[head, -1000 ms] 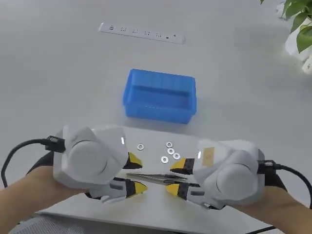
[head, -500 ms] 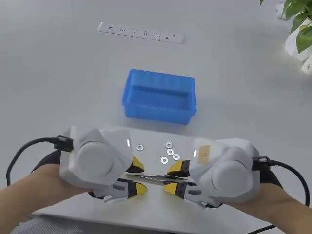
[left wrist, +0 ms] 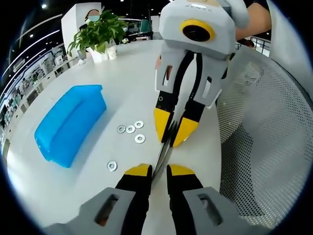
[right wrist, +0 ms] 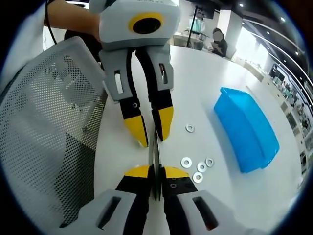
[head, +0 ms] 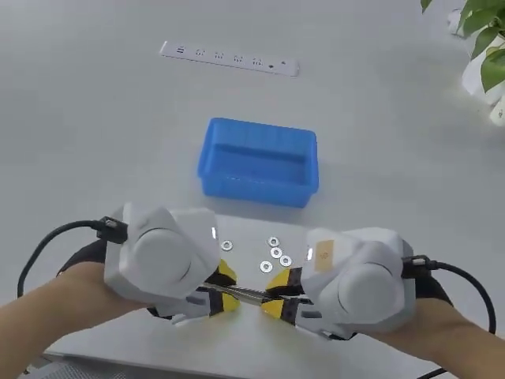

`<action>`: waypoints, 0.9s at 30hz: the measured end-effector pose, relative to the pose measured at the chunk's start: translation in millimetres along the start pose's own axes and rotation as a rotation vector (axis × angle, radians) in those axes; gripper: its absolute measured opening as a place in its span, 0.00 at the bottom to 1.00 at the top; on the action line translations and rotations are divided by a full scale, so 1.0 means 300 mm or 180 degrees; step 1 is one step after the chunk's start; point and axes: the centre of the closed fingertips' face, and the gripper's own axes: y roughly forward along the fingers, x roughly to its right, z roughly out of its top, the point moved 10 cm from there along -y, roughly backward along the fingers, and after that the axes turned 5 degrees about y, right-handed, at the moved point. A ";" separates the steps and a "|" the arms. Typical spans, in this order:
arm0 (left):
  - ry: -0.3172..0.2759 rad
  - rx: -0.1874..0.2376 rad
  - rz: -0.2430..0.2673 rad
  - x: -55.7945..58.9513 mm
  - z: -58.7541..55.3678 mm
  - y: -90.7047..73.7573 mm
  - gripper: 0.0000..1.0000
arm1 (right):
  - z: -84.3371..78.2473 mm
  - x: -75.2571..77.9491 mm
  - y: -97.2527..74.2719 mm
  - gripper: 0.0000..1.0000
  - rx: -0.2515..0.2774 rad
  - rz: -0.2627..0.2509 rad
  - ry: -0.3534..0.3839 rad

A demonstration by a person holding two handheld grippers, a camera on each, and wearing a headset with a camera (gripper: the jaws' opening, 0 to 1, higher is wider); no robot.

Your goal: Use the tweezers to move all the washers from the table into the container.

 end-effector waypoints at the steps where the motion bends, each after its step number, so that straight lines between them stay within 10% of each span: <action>1: 0.0001 -0.0004 0.0000 -0.002 0.000 0.000 0.14 | 0.000 0.000 0.000 0.09 -0.0004 0.0003 -0.0005; 14: 0.0077 -0.0018 -0.0256 -0.001 0.003 0.004 0.08 | 0.012 0.011 0.002 0.10 -0.0104 0.0058 -0.0118; 27: 0.0671 -0.0241 -0.0487 -0.007 0.034 -0.012 0.07 | 0.037 -0.008 0.011 0.07 -0.0222 0.0175 -0.0481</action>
